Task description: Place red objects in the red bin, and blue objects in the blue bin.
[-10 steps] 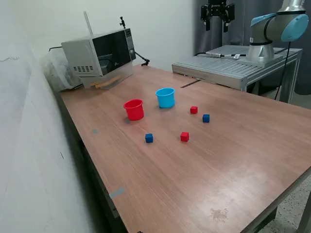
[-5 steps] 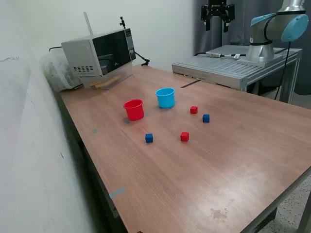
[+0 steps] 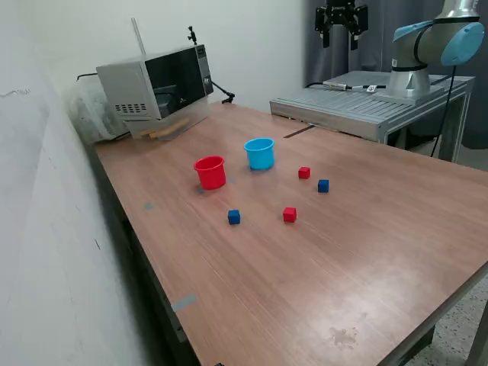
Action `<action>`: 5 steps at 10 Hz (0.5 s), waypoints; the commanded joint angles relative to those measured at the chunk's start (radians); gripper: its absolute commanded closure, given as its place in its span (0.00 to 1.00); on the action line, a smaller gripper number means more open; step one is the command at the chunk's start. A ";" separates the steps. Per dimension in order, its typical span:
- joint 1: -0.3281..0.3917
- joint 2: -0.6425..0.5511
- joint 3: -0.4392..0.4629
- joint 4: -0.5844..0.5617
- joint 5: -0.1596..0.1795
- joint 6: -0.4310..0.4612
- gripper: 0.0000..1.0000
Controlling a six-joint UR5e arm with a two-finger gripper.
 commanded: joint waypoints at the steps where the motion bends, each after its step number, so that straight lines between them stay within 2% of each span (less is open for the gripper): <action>1: 0.003 -0.005 0.001 -0.003 0.003 0.000 0.00; 5: 0.011 -0.031 0.013 -0.003 0.003 0.010 0.00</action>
